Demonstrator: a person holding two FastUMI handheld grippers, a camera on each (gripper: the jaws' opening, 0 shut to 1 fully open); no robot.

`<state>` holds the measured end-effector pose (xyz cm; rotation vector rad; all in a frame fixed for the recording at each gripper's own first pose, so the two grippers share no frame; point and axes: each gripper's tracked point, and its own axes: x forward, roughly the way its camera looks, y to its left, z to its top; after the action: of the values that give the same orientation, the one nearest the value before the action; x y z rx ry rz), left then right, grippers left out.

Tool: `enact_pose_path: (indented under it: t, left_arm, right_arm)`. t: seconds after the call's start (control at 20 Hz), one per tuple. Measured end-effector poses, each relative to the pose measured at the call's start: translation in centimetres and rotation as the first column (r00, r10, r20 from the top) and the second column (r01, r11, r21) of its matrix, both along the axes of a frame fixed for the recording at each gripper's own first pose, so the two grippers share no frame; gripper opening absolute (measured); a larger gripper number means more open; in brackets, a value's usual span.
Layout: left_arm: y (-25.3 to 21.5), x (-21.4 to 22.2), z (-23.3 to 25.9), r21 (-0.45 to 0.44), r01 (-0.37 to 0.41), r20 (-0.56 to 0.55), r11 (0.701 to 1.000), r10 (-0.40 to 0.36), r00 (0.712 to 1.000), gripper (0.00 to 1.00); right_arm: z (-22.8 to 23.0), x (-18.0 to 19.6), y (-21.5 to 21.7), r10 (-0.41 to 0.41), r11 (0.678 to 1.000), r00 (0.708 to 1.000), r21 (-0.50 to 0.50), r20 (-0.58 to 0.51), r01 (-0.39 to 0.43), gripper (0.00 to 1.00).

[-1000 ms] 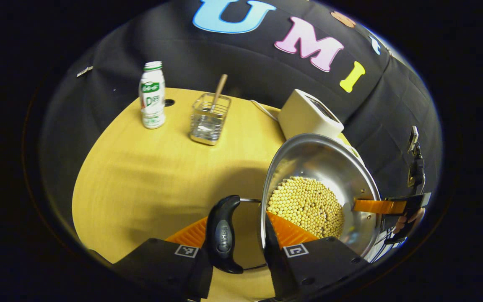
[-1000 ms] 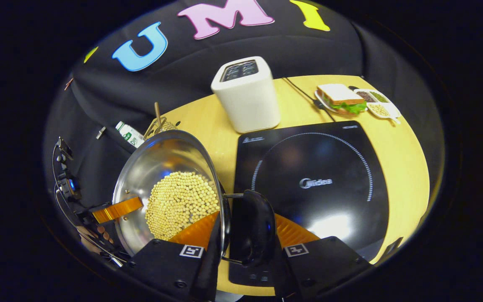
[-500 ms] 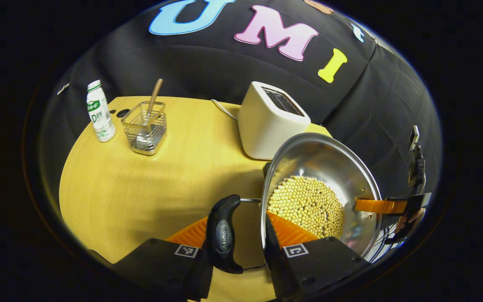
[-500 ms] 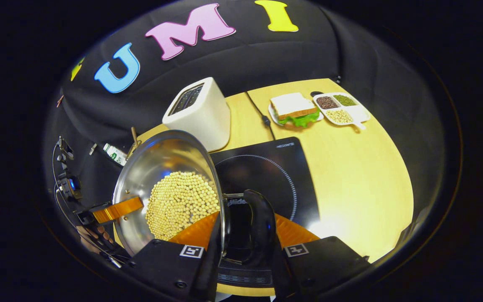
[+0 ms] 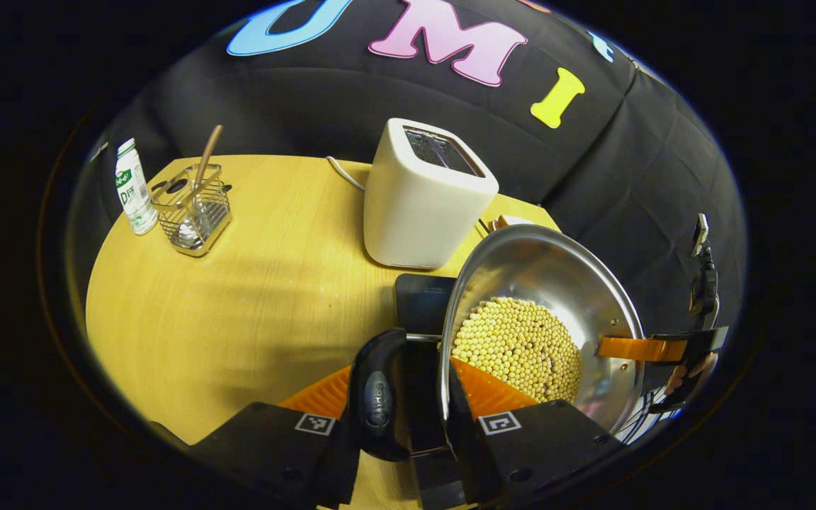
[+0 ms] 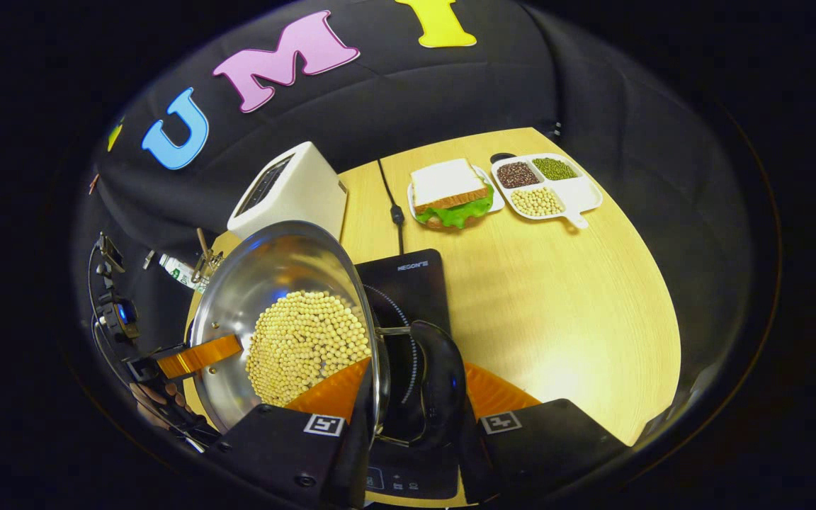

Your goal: First push the handle of the pot to place it horizontally, then grasp the pot with both hands and set it on the induction cooktop.

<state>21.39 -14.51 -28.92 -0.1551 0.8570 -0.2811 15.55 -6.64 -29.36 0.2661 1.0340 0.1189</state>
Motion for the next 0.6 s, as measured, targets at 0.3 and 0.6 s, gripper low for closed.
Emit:
enact_pose_path:
  t: [0.3, 0.6]
  left_arm:
    - [-0.7, 1.4, -1.1, -0.004, -0.012, 0.011, 1.0, 0.012, 1.0, 0.59]
    - [-0.5, 1.1, -1.3, 0.006, -0.017, -0.007, 1.0, 0.017, 1.0, 0.6]
  right_arm:
    - [-1.9, 1.3, -0.9, -0.011, 1.0, 1.0, 0.014, -0.026, 0.011, 0.55]
    - [-2.2, 1.6, -1.0, -0.013, 0.999, 0.999, 0.03, -0.031, 0.014, 0.55]
